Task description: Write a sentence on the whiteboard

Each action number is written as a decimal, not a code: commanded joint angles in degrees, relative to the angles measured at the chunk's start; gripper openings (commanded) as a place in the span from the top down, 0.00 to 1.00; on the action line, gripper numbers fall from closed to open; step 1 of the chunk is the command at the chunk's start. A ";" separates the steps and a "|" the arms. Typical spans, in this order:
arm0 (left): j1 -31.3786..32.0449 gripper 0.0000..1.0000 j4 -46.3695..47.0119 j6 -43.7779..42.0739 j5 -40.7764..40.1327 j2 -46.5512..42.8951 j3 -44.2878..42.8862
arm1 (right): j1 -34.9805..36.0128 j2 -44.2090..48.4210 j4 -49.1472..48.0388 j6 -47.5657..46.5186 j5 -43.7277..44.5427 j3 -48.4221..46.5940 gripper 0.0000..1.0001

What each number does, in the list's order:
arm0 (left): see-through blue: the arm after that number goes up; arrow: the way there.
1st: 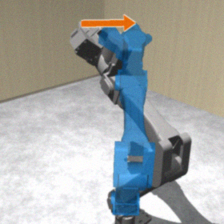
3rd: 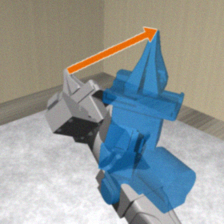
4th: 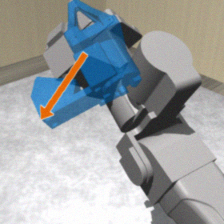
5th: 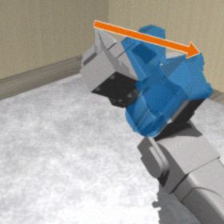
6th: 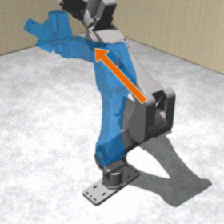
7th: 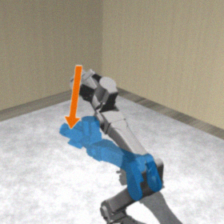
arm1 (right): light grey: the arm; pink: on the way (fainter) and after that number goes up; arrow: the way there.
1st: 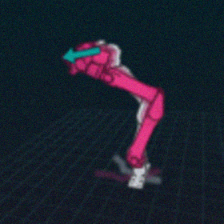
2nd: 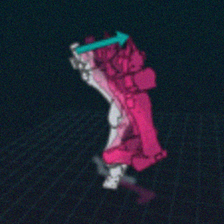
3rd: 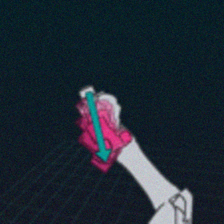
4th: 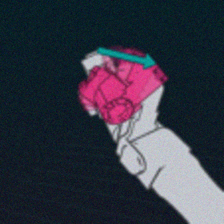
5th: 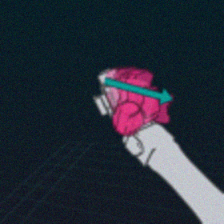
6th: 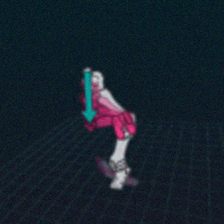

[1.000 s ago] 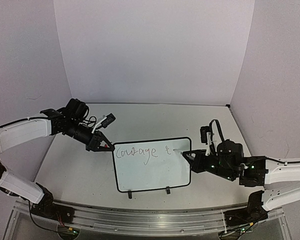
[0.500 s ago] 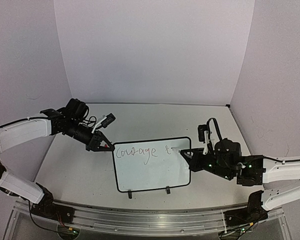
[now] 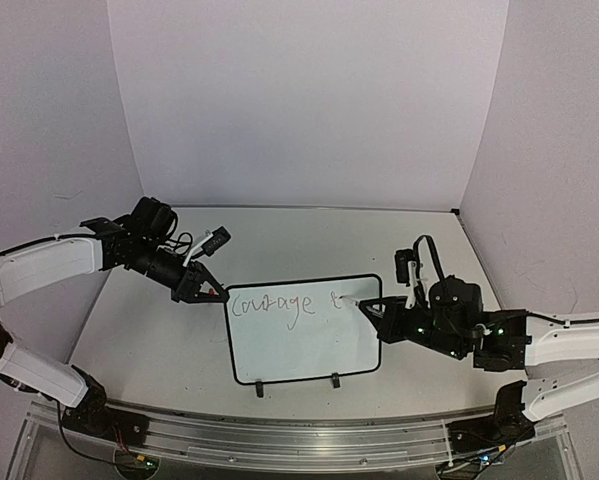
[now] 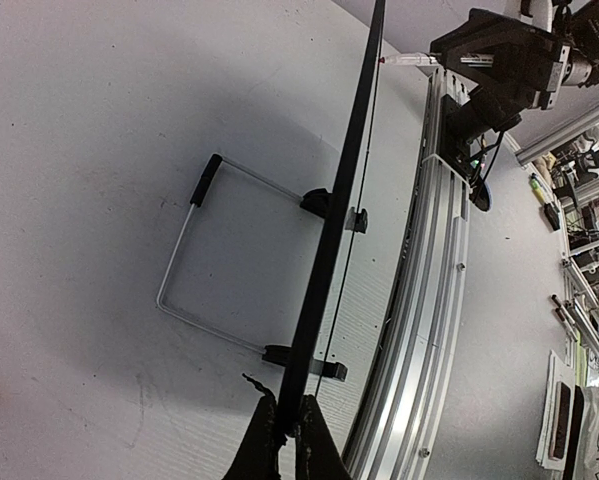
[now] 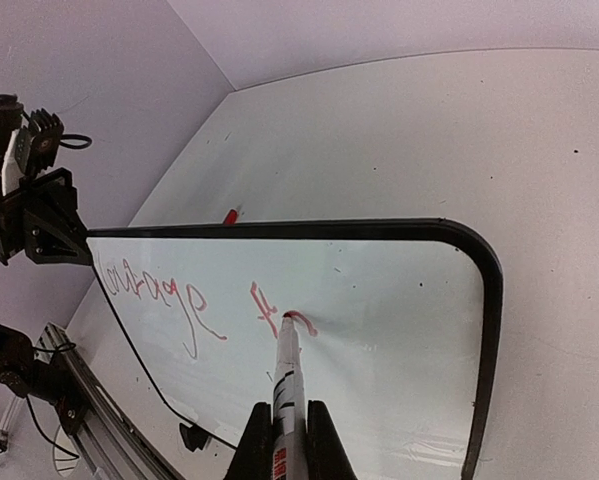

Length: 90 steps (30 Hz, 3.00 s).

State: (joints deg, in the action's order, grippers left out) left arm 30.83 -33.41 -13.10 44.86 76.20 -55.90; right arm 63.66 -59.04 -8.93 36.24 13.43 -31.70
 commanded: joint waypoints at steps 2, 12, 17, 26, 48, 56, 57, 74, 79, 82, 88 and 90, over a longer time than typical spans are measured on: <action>0.95 1.00 -0.61 -1.10 -3.29 1.50 -0.69 | -0.16 1.12 1.65 1.10 0.58 0.43 1.00; 0.99 1.00 -0.61 -1.10 -3.03 1.41 -0.68 | -0.17 -0.28 2.50 1.33 -0.59 0.07 1.00; 0.99 1.00 -0.65 -1.11 -3.11 1.23 -0.69 | -0.19 0.12 3.97 1.99 -0.20 0.23 1.00; 0.99 1.00 -0.64 -1.09 -3.18 1.16 -0.70 | -0.18 1.81 5.89 2.00 2.22 -0.15 1.00; 0.99 1.00 -0.70 -1.13 -3.29 1.32 -0.68 | -0.18 0.69 5.54 -2.50 2.40 -4.00 1.00; 0.99 1.00 -0.71 -1.08 -3.29 1.26 -0.65 | -0.20 3.04 3.64 -3.66 -3.66 -3.53 1.00; 0.99 1.00 -0.67 -1.11 -3.29 1.24 -0.63 | -0.20 3.84 2.79 -4.27 -6.32 -3.31 1.00; 1.01 1.00 -0.56 -0.70 -4.02 1.17 -0.63 | 5.92 -18.94 -17.42 -5.11 -18.56 -10.05 1.00; 1.08 1.00 -0.55 -0.69 -4.00 1.15 -0.62 | 7.02 -28.13 -26.62 -2.63 -18.58 -11.57 1.00; 1.16 1.00 -0.49 -0.66 -4.05 1.08 -0.62 | 7.53 -32.39 -27.90 -2.45 -18.90 -14.11 1.00; 1.33 1.00 -0.51 -0.64 -3.90 1.15 -0.65 | 7.75 -37.14 -29.74 -0.99 -17.69 -15.87 1.00; 1.34 1.00 -0.48 -0.62 -3.91 1.14 -0.65 | 7.76 -37.99 -29.74 -0.71 -16.68 -16.05 1.00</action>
State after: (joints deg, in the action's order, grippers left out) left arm 31.06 -33.39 -13.08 44.80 76.20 -55.90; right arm 71.05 -95.25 -34.63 34.21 -5.25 -45.70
